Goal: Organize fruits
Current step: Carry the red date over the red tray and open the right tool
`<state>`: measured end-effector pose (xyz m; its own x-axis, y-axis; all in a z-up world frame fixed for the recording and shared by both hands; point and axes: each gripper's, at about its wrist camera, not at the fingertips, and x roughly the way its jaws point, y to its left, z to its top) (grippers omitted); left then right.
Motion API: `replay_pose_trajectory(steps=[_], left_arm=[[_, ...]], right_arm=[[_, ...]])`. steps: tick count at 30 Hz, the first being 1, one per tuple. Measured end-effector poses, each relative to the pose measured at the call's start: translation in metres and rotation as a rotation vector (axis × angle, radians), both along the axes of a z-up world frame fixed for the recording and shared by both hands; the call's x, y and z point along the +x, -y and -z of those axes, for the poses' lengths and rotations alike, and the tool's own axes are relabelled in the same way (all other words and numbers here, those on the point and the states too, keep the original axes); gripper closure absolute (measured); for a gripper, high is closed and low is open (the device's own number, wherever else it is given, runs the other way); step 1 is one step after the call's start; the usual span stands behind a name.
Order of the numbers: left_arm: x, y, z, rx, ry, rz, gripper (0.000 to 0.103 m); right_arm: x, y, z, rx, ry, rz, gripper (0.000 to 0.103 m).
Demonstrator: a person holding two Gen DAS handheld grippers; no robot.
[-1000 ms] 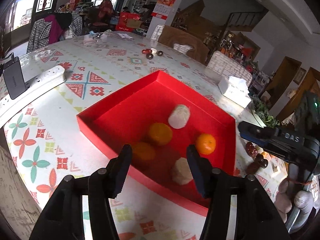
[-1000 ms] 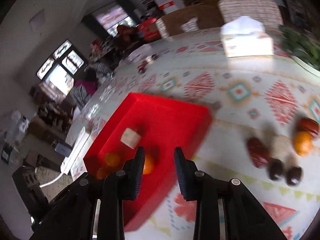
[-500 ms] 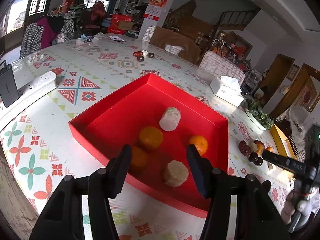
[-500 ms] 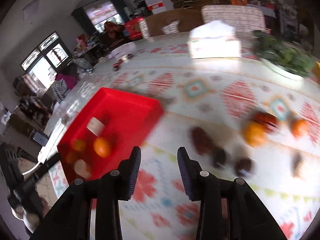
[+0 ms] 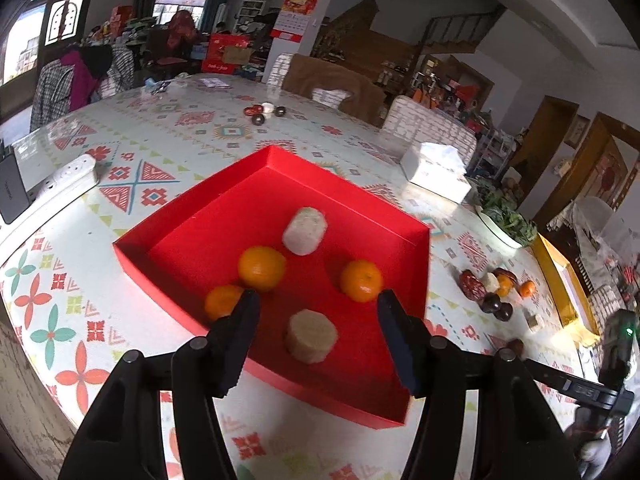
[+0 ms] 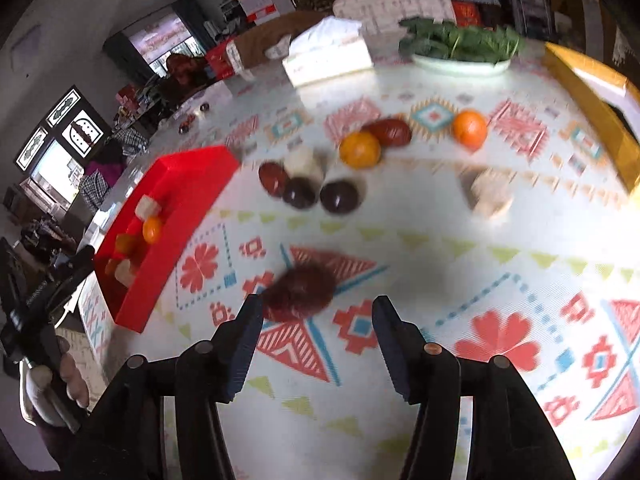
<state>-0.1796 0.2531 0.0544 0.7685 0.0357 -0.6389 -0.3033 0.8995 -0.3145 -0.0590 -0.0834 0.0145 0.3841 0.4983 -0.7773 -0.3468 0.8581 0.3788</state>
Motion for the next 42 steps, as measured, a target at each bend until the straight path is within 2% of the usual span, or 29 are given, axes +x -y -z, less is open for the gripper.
replay_pose_trajectory(steps=[5, 10, 12, 13, 14, 16, 19, 24, 29, 35, 38, 42], left_arm=[[-0.004, 0.008, -0.005, 0.016, 0.007, 0.003, 0.043], [-0.006, 0.008, -0.005, 0.013, 0.008, 0.003, 0.043], [-0.006, 0.008, -0.005, 0.013, 0.009, 0.002, 0.043], [-0.006, 0.007, -0.005, 0.012, 0.009, 0.001, 0.043], [-0.007, 0.006, -0.005, 0.011, 0.009, -0.001, 0.043], [-0.008, 0.001, -0.003, 0.007, 0.008, -0.013, 0.043], [-0.010, -0.007, 0.000, -0.007, 0.007, -0.033, 0.043], [-0.010, -0.019, 0.005, -0.032, 0.007, -0.062, 0.043], [-0.011, -0.027, 0.008, -0.040, 0.001, -0.075, 0.043], [-0.015, -0.039, 0.007, -0.034, -0.007, -0.099, 0.043], [-0.016, -0.044, 0.006, -0.027, -0.012, -0.104, 0.043], [-0.014, -0.047, 0.007, -0.030, -0.018, -0.106, 0.043]], right_arm=[[0.007, -0.017, 0.003, 0.025, 0.006, 0.017, 0.042], [0.021, -0.040, 0.003, 0.001, 0.016, 0.040, 0.042], [0.022, -0.051, 0.002, -0.040, 0.044, 0.049, 0.042], [0.021, -0.056, 0.002, -0.068, 0.061, 0.050, 0.046], [0.019, -0.062, 0.002, -0.114, 0.081, 0.044, 0.068], [0.013, -0.066, 0.001, -0.153, 0.106, 0.023, 0.066], [0.008, -0.066, 0.000, -0.147, 0.108, 0.015, 0.067], [0.011, -0.079, -0.032, -0.005, 0.138, -0.040, 0.067], [0.030, -0.139, -0.057, 0.082, 0.147, -0.162, 0.067], [0.056, -0.215, -0.043, 0.000, 0.172, -0.235, 0.067], [0.064, -0.235, -0.035, -0.042, 0.171, -0.249, 0.067], [0.068, -0.248, -0.027, -0.042, 0.141, -0.277, 0.067]])
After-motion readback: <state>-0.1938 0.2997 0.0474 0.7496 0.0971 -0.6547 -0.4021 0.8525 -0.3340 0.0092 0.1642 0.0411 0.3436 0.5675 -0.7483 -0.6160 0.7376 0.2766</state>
